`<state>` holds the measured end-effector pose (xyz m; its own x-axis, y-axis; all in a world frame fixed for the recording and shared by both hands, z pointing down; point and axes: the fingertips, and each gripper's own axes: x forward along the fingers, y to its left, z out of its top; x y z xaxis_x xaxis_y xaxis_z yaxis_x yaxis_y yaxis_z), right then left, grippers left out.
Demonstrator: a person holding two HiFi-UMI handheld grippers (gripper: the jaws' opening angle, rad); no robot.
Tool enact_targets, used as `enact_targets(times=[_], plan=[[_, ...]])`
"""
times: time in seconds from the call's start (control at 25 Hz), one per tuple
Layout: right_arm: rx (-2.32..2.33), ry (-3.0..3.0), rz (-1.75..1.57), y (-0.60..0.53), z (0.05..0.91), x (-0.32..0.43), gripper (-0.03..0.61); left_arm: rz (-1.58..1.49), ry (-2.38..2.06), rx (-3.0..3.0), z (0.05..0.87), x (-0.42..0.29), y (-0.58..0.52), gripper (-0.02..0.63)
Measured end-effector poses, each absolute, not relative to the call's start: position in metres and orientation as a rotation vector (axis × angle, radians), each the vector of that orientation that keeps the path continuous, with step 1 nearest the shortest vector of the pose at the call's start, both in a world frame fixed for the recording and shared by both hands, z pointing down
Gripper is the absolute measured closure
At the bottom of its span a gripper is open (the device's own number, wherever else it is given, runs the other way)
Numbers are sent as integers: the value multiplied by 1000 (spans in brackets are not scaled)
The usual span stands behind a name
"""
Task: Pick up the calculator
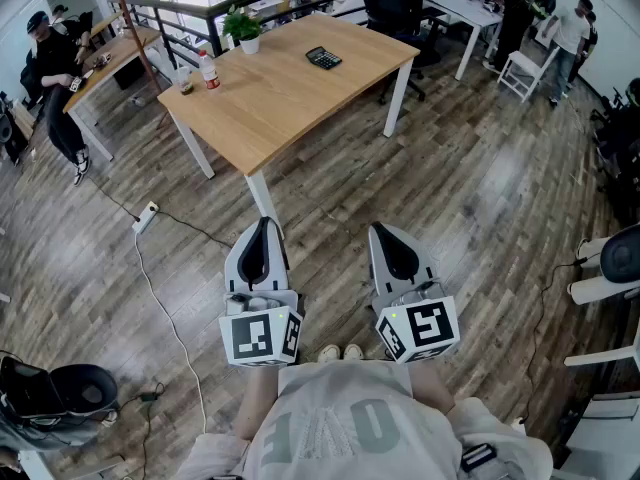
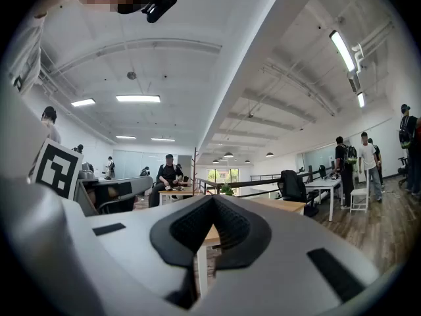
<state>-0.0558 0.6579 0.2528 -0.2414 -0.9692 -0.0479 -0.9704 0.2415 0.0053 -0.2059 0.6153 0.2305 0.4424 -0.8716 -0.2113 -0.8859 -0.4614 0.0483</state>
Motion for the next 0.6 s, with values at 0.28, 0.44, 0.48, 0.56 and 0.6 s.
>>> enact_targets(times=[0.28,0.44,0.48,0.56,0.6], plan=[[-1927,2436,26,662,257,-38,560,291,1598,-2612,233,-193,617,604],[-1908,2450,-3,662,262,-33,561,261,1614,-2620,237,-187,617,604],[-1901,2444,-21,662,263,-31,560,252,1618,-2620,238,-185,618,604],[-1878,2432,-44,664,264,-24,560,234,1626,-2611,240,-181,619,605],[-1864,2432,-42,664,264,-21,560,226,1630,-2602,240,-178,620,604]])
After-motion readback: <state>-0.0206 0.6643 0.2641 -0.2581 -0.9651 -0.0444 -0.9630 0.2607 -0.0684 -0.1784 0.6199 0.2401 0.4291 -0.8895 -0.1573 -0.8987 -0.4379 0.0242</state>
